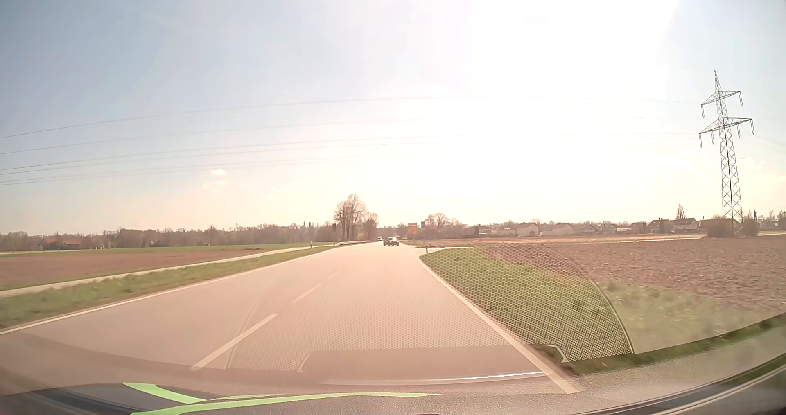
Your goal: Follow the waypoints while adhering to traffic rules and regulations
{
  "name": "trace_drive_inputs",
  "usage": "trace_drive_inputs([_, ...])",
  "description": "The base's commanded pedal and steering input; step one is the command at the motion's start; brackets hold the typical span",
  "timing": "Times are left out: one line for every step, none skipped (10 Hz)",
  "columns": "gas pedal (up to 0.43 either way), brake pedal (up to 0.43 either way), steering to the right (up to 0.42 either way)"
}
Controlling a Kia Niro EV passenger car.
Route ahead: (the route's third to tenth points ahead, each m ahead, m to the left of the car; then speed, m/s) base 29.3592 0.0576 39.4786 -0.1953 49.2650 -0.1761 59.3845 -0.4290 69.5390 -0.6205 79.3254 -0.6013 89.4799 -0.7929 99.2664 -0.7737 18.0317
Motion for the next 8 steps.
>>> trace_drive_inputs([0.13,0.0,-0.001])
trace_drive_inputs([0.13,0.0,-0.001])
trace_drive_inputs([0.138,0.0,-0.001])
trace_drive_inputs([0.138,0.0,-0.001])
trace_drive_inputs([0.138,0.0,0.0])
trace_drive_inputs([0.138,0.0,-0.001])
trace_drive_inputs([0.138,0.0,0.0])
trace_drive_inputs([0.138,0.0,0.0])
